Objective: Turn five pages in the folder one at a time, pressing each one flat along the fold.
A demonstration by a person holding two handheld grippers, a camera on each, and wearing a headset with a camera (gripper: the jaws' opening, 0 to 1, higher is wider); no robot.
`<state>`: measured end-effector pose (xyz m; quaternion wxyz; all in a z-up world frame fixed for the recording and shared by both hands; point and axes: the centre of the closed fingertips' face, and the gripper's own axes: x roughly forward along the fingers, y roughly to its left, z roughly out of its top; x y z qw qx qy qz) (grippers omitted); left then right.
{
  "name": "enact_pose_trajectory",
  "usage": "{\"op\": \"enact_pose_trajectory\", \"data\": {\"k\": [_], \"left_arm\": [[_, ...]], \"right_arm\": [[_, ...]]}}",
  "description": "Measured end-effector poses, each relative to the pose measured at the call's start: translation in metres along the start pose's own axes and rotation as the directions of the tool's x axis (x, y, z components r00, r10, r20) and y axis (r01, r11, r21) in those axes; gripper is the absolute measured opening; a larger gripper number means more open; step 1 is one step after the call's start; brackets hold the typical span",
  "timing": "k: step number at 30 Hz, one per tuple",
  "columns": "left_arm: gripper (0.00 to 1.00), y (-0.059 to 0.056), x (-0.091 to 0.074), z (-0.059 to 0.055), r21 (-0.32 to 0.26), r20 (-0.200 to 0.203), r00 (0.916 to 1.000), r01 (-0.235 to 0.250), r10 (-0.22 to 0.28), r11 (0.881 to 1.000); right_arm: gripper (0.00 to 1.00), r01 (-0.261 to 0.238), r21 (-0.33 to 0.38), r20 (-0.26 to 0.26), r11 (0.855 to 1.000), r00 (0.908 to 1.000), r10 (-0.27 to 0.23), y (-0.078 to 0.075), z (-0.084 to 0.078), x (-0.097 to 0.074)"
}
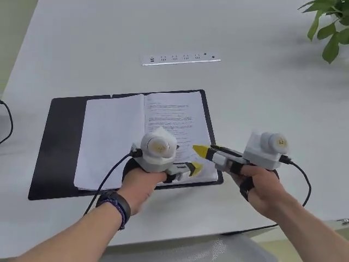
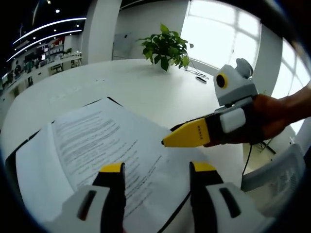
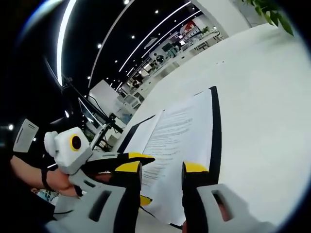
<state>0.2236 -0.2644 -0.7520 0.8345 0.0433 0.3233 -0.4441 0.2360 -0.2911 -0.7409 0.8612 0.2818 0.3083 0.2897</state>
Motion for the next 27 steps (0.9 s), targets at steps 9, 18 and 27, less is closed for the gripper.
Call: {"op": "enact_pose_trajectory", "data": {"k": [9, 18, 27], "left_arm": [[0.52, 0.015, -0.024, 0.007, -0.041, 0.045, 0.9977, -0.050, 0.052, 0.998], [0.53, 0.052, -0.074, -0.004, -0.063, 0.065, 0.9875, -0.139, 0.143, 0.988], [0.54, 0.077, -0.121, -0.021, -0.116, 0.092, 0.9709, -0.210, 0.221, 0.971]], "right_arm": [[0.10, 0.020, -0.020, 0.004, 1.000, 0.9998, -0.020, 0.001, 0.001, 0.003], [0.03, 0.019, -0.042, 0.005, 0.999, 0.9998, -0.019, 0.008, 0.005, 0.006], [0.02, 0.035, -0.042, 0.007, 0.999, 0.9994, -0.035, 0.017, 0.004, 0.011]]}}
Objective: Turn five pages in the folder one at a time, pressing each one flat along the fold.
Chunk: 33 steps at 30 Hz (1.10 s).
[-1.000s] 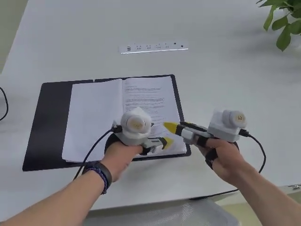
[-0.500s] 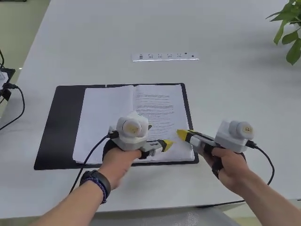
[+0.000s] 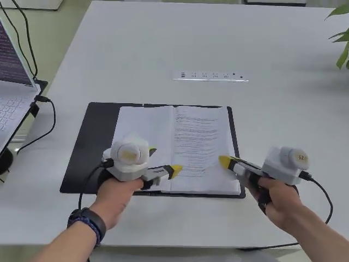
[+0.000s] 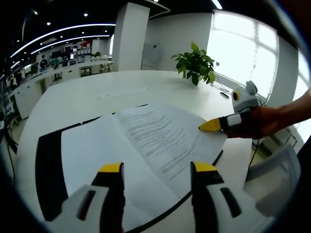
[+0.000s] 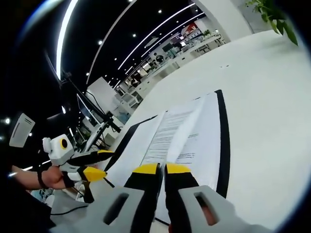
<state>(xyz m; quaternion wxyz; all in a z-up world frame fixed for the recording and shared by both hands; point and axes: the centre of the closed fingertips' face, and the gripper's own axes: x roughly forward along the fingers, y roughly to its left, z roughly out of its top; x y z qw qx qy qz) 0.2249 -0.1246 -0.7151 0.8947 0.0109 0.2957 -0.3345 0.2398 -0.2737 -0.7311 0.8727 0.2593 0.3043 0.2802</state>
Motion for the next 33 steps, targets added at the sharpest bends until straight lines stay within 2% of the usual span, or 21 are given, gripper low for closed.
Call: {"op": "enact_pose_trajectory", "data": {"k": [5, 12, 21, 27, 33], "left_arm": [[0.54, 0.020, -0.023, -0.010, -0.033, 0.009, 0.9990, -0.044, 0.045, 0.998], [0.54, 0.040, -0.051, -0.022, -0.077, 0.027, 0.9958, -0.085, 0.087, 0.993], [0.55, 0.062, -0.080, -0.036, -0.088, 0.028, 0.9913, -0.125, 0.128, 0.988], [0.55, 0.076, -0.096, -0.040, -0.105, 0.040, 0.9869, -0.151, 0.156, 0.983], [0.55, 0.086, -0.109, -0.039, -0.116, 0.061, 0.9819, -0.171, 0.179, 0.978]], "right_arm": [[0.01, -0.016, 0.013, 0.016, 1.000, 0.9998, 0.015, 0.015, 0.003, 0.005], [0.00, -0.035, -0.002, 0.008, 0.999, 0.9993, 0.035, 0.035, 0.003, 0.016], [0.00, -0.086, -0.026, -0.013, 0.996, 0.9962, 0.086, 0.070, -0.004, 0.044], [0.00, -0.121, -0.040, -0.032, 0.992, 0.9923, 0.119, 0.096, -0.012, 0.061], [0.00, -0.160, -0.056, -0.048, 0.986, 0.9864, 0.157, 0.123, -0.015, 0.077]]}}
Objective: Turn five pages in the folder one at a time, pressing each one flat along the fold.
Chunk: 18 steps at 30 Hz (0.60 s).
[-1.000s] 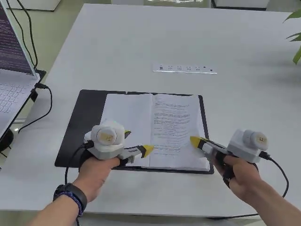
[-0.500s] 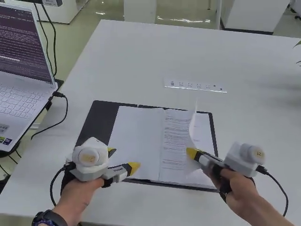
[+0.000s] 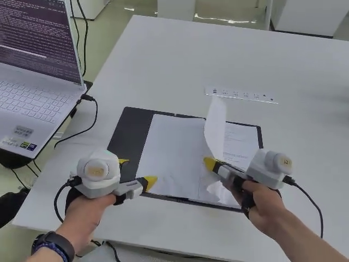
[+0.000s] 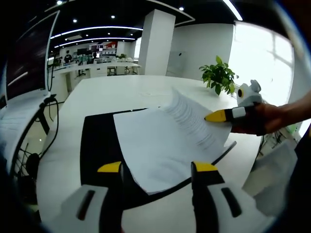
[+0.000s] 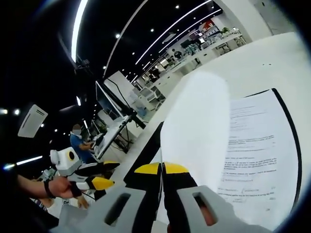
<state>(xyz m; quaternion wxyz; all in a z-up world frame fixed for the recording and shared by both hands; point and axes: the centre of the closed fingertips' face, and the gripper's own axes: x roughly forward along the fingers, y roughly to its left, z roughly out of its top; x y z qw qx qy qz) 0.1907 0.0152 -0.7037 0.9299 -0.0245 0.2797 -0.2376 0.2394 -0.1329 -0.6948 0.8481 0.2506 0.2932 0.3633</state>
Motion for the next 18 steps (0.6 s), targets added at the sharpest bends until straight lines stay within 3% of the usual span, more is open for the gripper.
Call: {"op": "enact_pose_trajectory", "data": {"k": [18], "left_arm": [[0.55, 0.029, -0.020, -0.011, -0.038, 0.014, 0.9996, -0.026, 0.027, 0.999]], "right_arm": [[0.00, -0.081, 0.005, -0.073, 0.997, 0.9940, 0.081, 0.048, -0.025, 0.058]]}}
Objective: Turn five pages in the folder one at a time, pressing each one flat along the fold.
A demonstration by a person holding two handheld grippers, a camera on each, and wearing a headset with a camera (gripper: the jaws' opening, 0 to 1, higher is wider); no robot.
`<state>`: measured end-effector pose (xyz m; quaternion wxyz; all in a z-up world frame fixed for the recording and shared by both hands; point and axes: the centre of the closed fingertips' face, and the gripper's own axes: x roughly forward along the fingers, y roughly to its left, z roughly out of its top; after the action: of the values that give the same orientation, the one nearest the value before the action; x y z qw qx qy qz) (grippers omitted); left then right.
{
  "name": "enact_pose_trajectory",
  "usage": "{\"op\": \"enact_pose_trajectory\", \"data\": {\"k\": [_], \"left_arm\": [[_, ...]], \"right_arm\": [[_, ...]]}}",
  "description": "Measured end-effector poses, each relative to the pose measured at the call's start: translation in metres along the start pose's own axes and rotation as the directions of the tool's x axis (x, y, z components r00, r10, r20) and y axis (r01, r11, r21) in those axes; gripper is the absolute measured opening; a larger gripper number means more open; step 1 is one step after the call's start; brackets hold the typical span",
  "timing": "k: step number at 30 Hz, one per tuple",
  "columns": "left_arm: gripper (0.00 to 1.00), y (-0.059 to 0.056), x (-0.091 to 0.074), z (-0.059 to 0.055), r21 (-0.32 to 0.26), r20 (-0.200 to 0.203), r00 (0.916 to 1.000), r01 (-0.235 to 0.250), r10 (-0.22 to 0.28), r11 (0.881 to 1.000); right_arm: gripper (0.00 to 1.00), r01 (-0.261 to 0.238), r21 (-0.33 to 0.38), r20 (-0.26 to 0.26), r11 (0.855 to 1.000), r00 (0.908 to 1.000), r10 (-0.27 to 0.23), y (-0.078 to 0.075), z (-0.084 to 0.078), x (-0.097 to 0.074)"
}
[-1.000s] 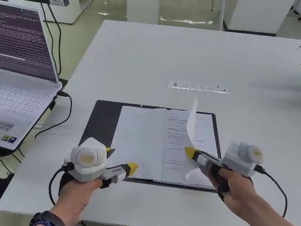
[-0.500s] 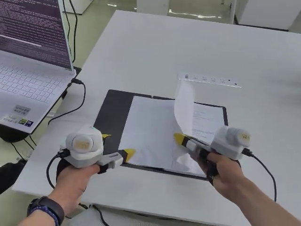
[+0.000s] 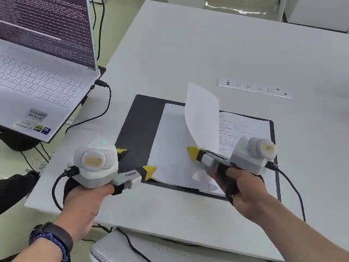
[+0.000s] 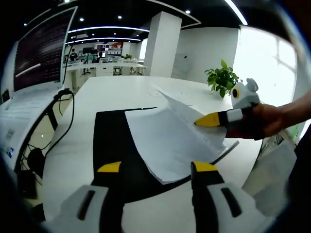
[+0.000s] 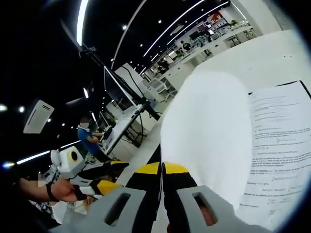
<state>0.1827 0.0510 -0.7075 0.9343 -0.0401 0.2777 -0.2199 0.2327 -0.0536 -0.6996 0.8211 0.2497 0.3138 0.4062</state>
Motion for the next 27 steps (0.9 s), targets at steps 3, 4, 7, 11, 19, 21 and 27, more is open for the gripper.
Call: {"op": "enact_pose_trajectory", "data": {"k": [3, 4, 7, 11, 19, 21, 27], "left_arm": [[0.55, 0.005, -0.002, -0.002, -0.008, 0.002, 1.0000, -0.003, 0.003, 1.000], [0.55, 0.007, -0.002, -0.002, -0.009, 0.002, 1.0000, -0.003, 0.003, 1.000], [0.55, 0.010, -0.003, -0.004, -0.012, 0.004, 1.0000, -0.001, 0.001, 1.000], [0.55, 0.014, -0.004, -0.006, -0.016, -0.001, 1.0000, 0.002, -0.002, 1.000], [0.55, 0.016, -0.006, -0.005, -0.027, 0.002, 1.0000, 0.004, -0.004, 1.000], [0.55, 0.015, -0.006, -0.003, -0.031, 0.005, 1.0000, 0.005, -0.005, 0.999], [0.55, 0.007, -0.006, 0.000, -0.032, 0.010, 0.9997, 0.021, -0.020, 0.999]], "right_arm": [[0.00, -0.007, 0.004, -0.011, 1.000, 0.9999, 0.007, 0.006, -0.004, 0.009], [0.00, -0.008, 0.005, -0.015, 1.000, 0.9998, 0.009, 0.007, -0.006, 0.012], [0.00, -0.010, 0.017, -0.025, 1.000, 0.9996, 0.010, 0.009, -0.010, 0.021], [0.00, -0.009, 0.039, -0.028, 0.999, 0.9996, 0.010, 0.008, -0.012, 0.030], [0.00, -0.006, 0.071, -0.033, 0.997, 0.9994, 0.008, 0.007, -0.014, 0.046], [0.00, -0.004, 0.077, -0.037, 0.997, 0.9993, 0.007, 0.007, -0.015, 0.049], [0.00, 0.004, 0.095, -0.066, 0.995, 0.9978, 0.002, 0.002, -0.023, 0.052]]}}
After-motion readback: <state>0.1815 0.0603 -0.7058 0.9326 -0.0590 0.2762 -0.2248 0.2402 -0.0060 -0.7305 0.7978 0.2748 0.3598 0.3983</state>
